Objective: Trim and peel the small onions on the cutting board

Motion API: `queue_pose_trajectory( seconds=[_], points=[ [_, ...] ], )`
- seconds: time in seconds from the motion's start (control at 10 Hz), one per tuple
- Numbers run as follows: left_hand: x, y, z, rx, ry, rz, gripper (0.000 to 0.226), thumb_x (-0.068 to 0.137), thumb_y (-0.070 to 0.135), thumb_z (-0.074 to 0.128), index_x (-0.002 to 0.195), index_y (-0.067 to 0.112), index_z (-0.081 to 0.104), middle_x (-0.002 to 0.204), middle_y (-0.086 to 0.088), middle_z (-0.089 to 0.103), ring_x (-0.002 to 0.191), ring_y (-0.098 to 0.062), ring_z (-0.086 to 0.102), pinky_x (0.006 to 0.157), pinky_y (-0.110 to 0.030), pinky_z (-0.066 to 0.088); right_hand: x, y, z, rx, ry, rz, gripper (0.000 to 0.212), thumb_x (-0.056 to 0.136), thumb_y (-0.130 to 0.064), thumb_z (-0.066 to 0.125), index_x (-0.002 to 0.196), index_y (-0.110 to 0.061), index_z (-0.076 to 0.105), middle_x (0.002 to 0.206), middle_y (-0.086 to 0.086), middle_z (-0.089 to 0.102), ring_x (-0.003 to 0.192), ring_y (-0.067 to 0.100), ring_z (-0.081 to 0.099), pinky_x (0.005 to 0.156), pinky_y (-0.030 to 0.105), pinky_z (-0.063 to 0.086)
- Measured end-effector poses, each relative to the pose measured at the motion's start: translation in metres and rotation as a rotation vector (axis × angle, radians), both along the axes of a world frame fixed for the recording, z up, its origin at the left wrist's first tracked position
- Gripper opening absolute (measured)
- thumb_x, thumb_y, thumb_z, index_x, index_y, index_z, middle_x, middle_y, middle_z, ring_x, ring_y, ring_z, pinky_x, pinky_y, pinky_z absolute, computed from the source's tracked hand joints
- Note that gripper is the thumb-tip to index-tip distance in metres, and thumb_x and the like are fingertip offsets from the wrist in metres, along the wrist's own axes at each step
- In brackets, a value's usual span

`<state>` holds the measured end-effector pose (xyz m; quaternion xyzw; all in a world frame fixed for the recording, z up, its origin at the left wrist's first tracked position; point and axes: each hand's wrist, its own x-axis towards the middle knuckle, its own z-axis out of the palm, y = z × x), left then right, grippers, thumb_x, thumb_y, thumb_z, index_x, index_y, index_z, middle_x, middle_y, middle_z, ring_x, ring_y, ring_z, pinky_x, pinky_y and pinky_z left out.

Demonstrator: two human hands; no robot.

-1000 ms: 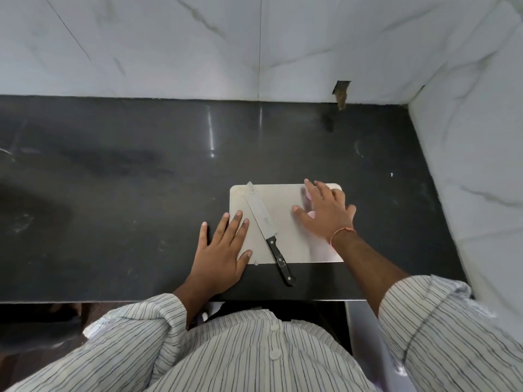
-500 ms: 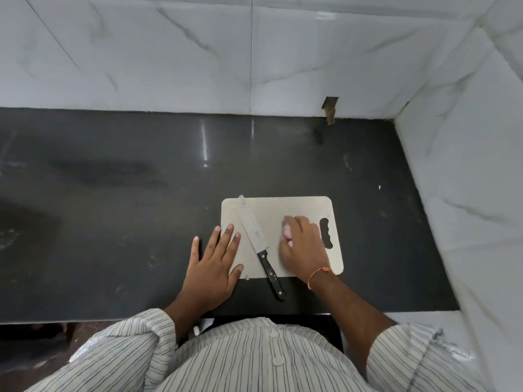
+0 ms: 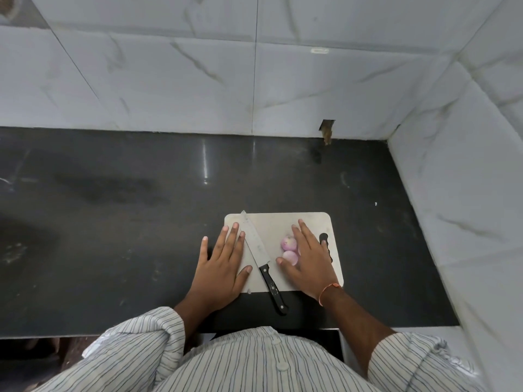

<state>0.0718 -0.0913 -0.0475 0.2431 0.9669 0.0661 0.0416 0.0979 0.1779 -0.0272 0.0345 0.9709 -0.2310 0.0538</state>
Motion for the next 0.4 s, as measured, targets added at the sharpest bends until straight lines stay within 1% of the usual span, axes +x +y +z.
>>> queue_pose_trajectory(
  seconds=[0.1, 0.2, 0.3, 0.4],
  points=[
    [-0.006, 0.006, 0.001, -0.001, 0.006, 0.005, 0.079, 0.11, 0.06, 0.028, 0.173, 0.017, 0.007, 0.181, -0.003, -0.008, 0.167, -0.023, -0.006, 0.13, -0.066, 0.008, 0.006, 0.009, 0.006, -0.209, 0.053, -0.008, 0.088, 0.098, -0.058, 0.064, 0.167, -0.025, 0.022, 0.176, -0.017, 0.012, 0.161, 0.005, 0.016, 0.131, 0.041, 0.022],
    [-0.008, 0.008, -0.002, -0.002, 0.027, 0.02, 0.079, 0.11, 0.059, 0.026, 0.173, 0.016, 0.006, 0.181, -0.003, -0.008, 0.167, -0.023, -0.007, 0.131, -0.065, 0.007, 0.014, 0.023, 0.002, -0.252, 0.117, -0.112, 0.072, 0.106, -0.04, 0.057, 0.167, -0.024, 0.023, 0.175, -0.016, 0.018, 0.161, 0.001, 0.011, 0.131, 0.045, 0.024],
    [-0.01, 0.012, 0.003, 0.023, 0.037, 0.02, 0.078, 0.11, 0.056, 0.029, 0.172, 0.015, 0.008, 0.181, -0.004, -0.005, 0.168, -0.024, -0.004, 0.13, -0.066, 0.01, 0.022, 0.042, 0.004, -0.147, 0.11, -0.168, 0.065, 0.108, -0.029, 0.049, 0.168, -0.026, 0.022, 0.175, -0.017, 0.015, 0.162, 0.002, 0.009, 0.131, 0.053, 0.022],
    [-0.009, 0.016, -0.001, 0.057, 0.053, 0.037, 0.078, 0.11, 0.054, 0.031, 0.173, 0.016, 0.005, 0.181, -0.003, -0.006, 0.168, -0.024, -0.004, 0.13, -0.066, 0.01, 0.028, 0.049, -0.002, 0.009, 0.096, -0.101, 0.064, 0.109, -0.032, 0.041, 0.168, -0.028, 0.017, 0.175, -0.018, 0.007, 0.163, 0.007, 0.003, 0.131, 0.057, 0.019]
  ],
)
